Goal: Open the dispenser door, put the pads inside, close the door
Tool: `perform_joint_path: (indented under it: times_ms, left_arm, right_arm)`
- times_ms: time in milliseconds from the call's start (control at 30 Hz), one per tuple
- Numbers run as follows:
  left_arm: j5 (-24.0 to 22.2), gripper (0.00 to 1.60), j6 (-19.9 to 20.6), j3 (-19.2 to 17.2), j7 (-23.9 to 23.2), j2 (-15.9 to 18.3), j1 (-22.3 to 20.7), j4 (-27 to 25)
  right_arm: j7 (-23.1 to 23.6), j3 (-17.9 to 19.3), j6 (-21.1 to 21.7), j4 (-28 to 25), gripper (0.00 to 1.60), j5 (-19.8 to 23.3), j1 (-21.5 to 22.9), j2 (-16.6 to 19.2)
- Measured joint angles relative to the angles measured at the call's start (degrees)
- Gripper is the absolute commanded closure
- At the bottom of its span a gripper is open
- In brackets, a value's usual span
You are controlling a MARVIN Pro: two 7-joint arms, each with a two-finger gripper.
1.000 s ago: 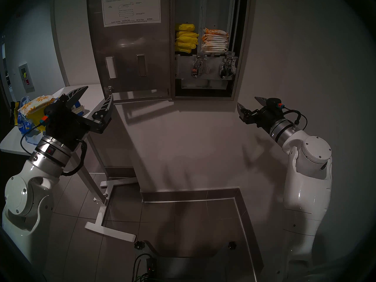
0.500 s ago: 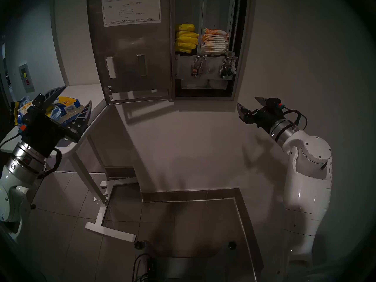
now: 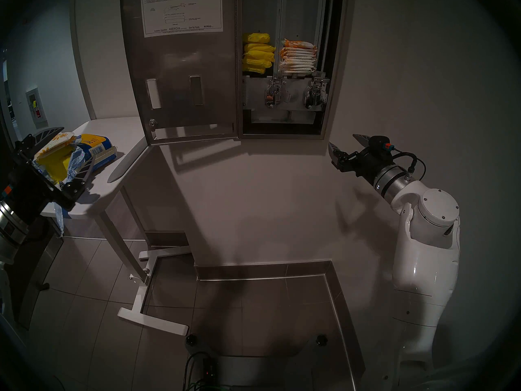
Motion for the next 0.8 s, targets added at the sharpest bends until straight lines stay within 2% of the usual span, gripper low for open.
perform_joint_path:
  times_ms: [333, 533, 800]
  left_arm:
    - [-0.42, 0.00, -3.73, -8.44, -6.42, 1.71, -0.32, 5.62]
    - [0.10, 0.00, -6.02, -9.93, -8.47, 2.94, -1.20, 9.81]
    - [3.63, 0.00, -9.57, -10.22, -10.00, 4.92, -2.40, 15.99]
  right_arm:
    - [-0.01, -0.01, 0.00, -0.02, 0.00, 0.02, 0.00, 0.01]
    - [-0.03, -0.02, 0.00, -0.02, 0.00, 0.03, -0.01, 0.02]
    - [-0.04, -0.03, 0.00, -0.03, 0.00, 0.04, -0.01, 0.04]
